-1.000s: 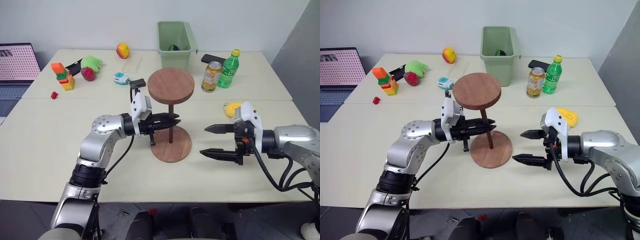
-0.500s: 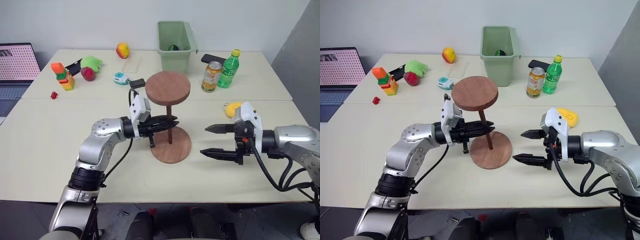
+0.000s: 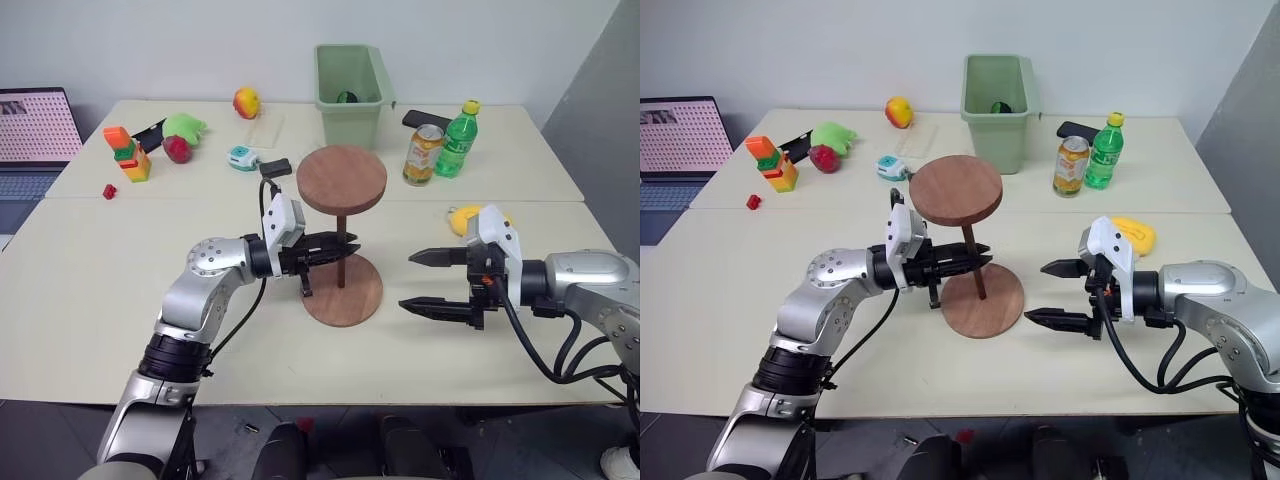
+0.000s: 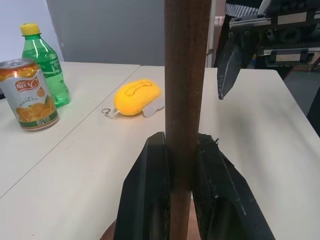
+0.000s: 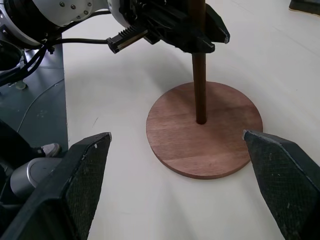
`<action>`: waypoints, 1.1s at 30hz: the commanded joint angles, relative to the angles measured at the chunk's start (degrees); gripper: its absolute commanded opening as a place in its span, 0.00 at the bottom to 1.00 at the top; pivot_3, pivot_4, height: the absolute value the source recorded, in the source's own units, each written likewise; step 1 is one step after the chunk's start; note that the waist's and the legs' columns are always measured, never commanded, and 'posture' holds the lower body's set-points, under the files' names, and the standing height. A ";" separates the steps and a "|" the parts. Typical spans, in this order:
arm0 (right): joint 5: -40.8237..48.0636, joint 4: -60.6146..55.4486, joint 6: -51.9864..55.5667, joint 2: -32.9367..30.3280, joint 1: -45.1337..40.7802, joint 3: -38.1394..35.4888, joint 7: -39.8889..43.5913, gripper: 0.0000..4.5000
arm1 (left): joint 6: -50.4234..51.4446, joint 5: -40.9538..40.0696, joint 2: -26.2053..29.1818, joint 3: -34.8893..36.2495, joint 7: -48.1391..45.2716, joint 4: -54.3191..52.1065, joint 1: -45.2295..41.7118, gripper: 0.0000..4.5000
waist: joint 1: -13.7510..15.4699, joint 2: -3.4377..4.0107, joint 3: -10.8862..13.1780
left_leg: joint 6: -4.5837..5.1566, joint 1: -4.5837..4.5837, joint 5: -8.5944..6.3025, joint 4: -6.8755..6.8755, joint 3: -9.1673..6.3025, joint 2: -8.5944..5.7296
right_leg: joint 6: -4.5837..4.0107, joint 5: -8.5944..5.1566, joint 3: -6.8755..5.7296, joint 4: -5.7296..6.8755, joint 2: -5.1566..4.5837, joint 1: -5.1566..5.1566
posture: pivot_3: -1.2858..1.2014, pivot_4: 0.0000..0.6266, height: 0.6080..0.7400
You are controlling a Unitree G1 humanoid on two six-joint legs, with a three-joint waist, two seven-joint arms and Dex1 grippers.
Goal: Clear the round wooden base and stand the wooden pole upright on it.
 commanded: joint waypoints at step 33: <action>0.37 0.54 -2.45 -3.52 2.30 -3.40 2.69 0.98 | 11.63 -5.75 29.33 9.09 -21.66 -0.10 -2.90 0.99 | 0.31 -0.03 0.14 | -0.01 -0.26 0.01 -0.66 0.00 0.04 | -0.01 0.00 -0.11 -0.67 -0.03 -0.22 | 0.52 0.24 1.00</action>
